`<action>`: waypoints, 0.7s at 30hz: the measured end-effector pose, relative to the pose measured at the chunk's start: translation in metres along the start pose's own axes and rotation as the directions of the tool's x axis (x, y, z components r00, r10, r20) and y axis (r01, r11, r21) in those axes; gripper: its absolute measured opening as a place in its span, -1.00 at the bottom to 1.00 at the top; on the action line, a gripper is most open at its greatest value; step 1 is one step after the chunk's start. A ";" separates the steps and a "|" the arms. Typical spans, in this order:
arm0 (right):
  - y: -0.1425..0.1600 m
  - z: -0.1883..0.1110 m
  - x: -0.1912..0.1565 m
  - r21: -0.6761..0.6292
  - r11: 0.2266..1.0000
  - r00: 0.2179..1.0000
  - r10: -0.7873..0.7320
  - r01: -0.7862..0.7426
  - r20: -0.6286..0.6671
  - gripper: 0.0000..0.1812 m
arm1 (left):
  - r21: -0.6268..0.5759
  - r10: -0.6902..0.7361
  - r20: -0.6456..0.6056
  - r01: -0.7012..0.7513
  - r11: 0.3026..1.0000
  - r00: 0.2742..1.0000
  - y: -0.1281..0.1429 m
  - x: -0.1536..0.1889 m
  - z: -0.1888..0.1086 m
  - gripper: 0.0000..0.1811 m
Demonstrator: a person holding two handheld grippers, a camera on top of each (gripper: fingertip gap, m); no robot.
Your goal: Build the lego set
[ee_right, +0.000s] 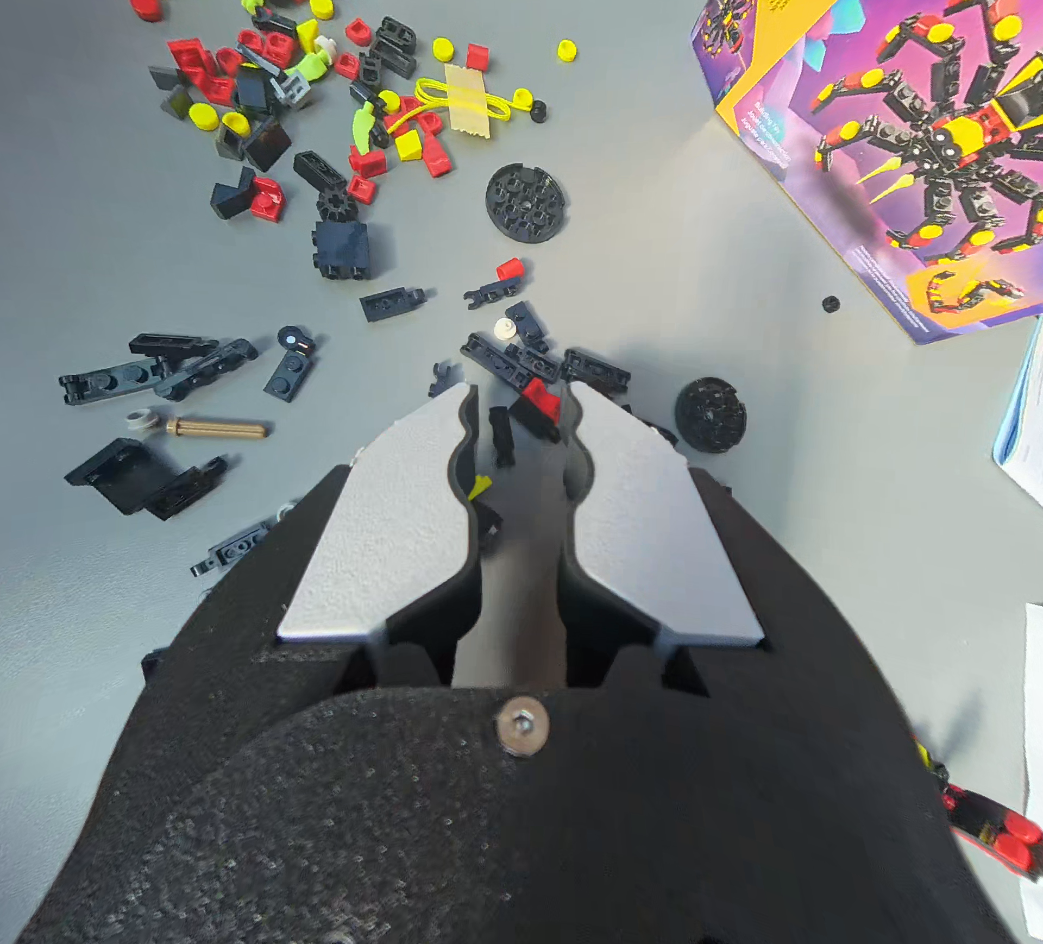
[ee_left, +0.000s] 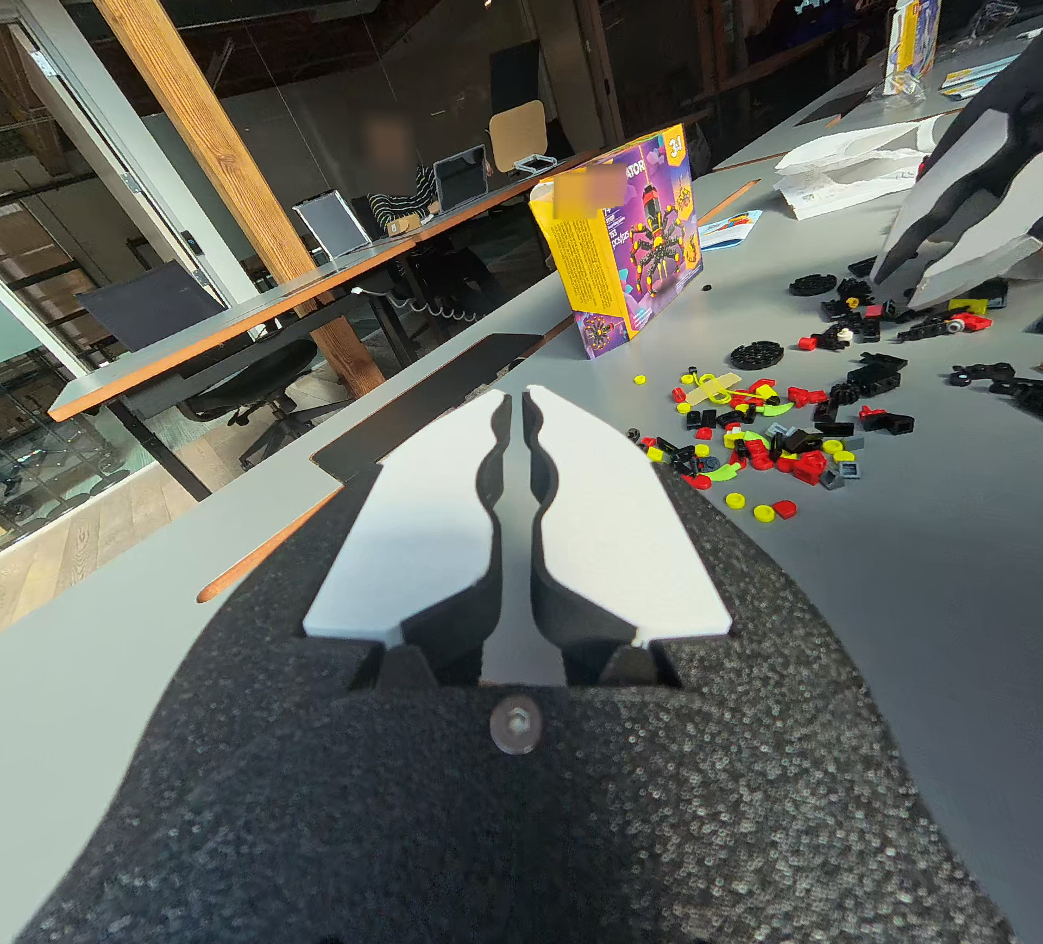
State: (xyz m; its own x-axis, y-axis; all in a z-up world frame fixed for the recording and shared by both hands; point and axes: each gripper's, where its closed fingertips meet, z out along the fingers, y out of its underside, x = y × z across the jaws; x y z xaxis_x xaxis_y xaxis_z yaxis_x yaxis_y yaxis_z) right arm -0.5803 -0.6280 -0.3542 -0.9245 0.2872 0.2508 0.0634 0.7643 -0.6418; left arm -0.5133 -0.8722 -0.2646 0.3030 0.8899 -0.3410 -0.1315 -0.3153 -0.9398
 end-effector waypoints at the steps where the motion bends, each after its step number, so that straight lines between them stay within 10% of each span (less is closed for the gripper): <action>1: -0.001 0.003 0.001 -0.015 1.000 1.000 -0.017 0.017 -0.013 -0.72 | 0.000 0.000 -0.001 0.000 1.000 1.000 0.000 0.000 0.000 -0.96; 14: 0.008 0.016 0.011 -0.087 0.995 0.998 0.057 -0.054 0.024 -0.97 | -0.022 -0.031 -0.034 0.030 0.999 0.999 0.006 0.004 0.002 -0.96; 21: -0.016 -0.025 0.021 0.163 0.931 0.938 0.300 -0.327 0.172 -0.97 | 0.009 0.013 -0.045 -0.013 1.000 0.999 -0.002 0.007 0.001 -0.96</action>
State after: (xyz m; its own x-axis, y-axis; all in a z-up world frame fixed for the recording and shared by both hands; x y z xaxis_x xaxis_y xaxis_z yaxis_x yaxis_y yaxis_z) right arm -0.5916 -0.6199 -0.3205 -0.9132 0.3992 -0.0820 0.3003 0.5230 -0.7977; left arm -0.5120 -0.8650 -0.2652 0.3437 0.8697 -0.3541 -0.1437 -0.3240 -0.9351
